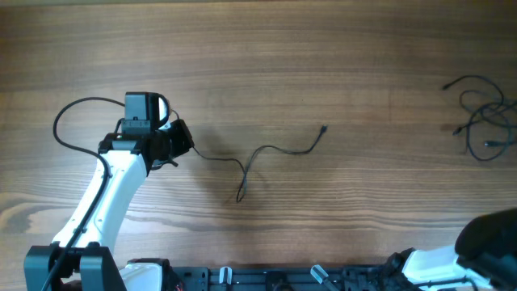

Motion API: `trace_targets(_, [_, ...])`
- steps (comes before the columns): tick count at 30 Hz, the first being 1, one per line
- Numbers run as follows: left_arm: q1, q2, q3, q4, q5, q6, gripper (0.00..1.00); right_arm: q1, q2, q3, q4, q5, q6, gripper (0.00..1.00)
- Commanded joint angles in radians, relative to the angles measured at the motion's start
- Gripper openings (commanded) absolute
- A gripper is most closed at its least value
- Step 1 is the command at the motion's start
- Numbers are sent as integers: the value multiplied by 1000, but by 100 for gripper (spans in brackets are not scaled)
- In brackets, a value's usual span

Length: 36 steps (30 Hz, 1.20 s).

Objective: Untangle cables
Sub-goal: 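Carry the cable bundle to the far right and release it, then move the right gripper back left and grasp the remaining black cable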

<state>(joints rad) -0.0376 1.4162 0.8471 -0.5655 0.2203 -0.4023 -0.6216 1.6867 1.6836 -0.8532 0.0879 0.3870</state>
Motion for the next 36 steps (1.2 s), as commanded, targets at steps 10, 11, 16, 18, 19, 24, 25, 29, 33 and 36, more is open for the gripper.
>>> trace_targets(10, [-112, -14, 17, 63, -9, -3, 4, 7, 71, -15, -78, -291, -35, 90])
trace_targets(11, [-120, -14, 17, 69, -9, -3, 4, 7, 72, -15, -87, -323, -52, 90])
trace_targets(16, [-159, -14, 17, 76, -9, -3, 4, 11, 74, -24, -111, -291, -47, 90])
trace_targets(18, [-172, -14, 17, 76, -9, -3, 4, 11, 75, -24, -111, -291, -51, 90])
trace_targets(19, [-177, -14, 17, 76, -9, -3, 4, 11, 75, -24, -110, -291, -50, 90])
trace_targets(24, [-196, -14, 17, 76, -9, -3, 4, 12, 75, -24, -108, -287, -46, 90])
trace_targets(25, [-196, -14, 17, 76, -9, -3, 4, 11, 75, -24, -109, -277, -46, 89])
trace_targets(29, [-196, -14, 17, 77, -9, -3, 4, 12, 75, -24, -137, -238, -45, 88])
trace_targets(33, [-214, -13, 17, 101, 0, -3, 4, 26, 75, -24, -167, -345, -61, 88])
trace_targets(36, [-254, -13, 17, 193, 86, -3, 4, 64, 75, -26, -180, -485, -163, 88])
